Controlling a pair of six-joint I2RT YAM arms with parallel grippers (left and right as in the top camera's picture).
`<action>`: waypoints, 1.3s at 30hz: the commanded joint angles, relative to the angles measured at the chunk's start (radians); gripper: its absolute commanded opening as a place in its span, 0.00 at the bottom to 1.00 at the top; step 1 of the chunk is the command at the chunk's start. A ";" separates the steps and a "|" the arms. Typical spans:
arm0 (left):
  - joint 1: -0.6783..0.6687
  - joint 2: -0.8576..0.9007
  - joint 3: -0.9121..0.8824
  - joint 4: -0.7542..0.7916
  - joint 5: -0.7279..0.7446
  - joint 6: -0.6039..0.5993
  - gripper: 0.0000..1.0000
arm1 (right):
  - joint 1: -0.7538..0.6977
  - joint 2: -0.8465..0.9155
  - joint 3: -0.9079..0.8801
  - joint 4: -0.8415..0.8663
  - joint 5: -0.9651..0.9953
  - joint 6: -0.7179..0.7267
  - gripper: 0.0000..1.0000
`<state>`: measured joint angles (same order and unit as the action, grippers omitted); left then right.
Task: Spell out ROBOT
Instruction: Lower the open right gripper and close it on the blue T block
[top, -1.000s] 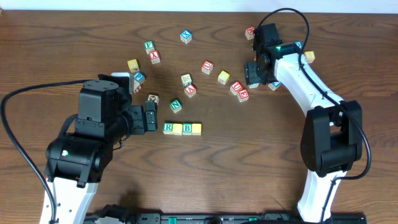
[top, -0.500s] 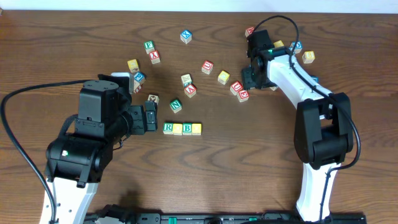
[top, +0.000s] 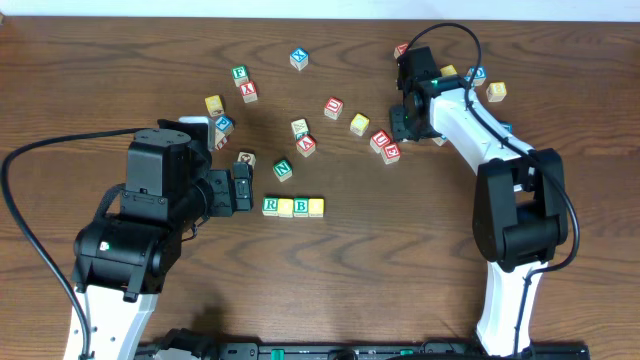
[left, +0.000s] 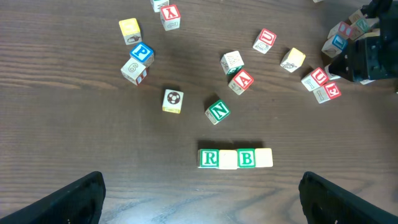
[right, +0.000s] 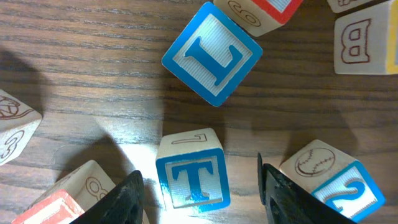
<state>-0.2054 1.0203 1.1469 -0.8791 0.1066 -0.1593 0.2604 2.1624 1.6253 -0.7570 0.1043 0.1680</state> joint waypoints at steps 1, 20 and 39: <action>0.003 -0.002 0.018 0.000 0.006 0.009 0.98 | 0.003 0.045 -0.003 0.009 -0.004 0.011 0.51; 0.003 -0.002 0.018 0.000 0.006 0.009 0.98 | 0.003 0.045 -0.003 0.035 -0.003 0.010 0.25; 0.003 -0.002 0.018 0.000 0.006 0.009 0.98 | 0.007 -0.048 0.123 -0.134 0.001 0.002 0.20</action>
<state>-0.2054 1.0203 1.1469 -0.8787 0.1066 -0.1593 0.2604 2.1971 1.6772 -0.8608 0.1032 0.1749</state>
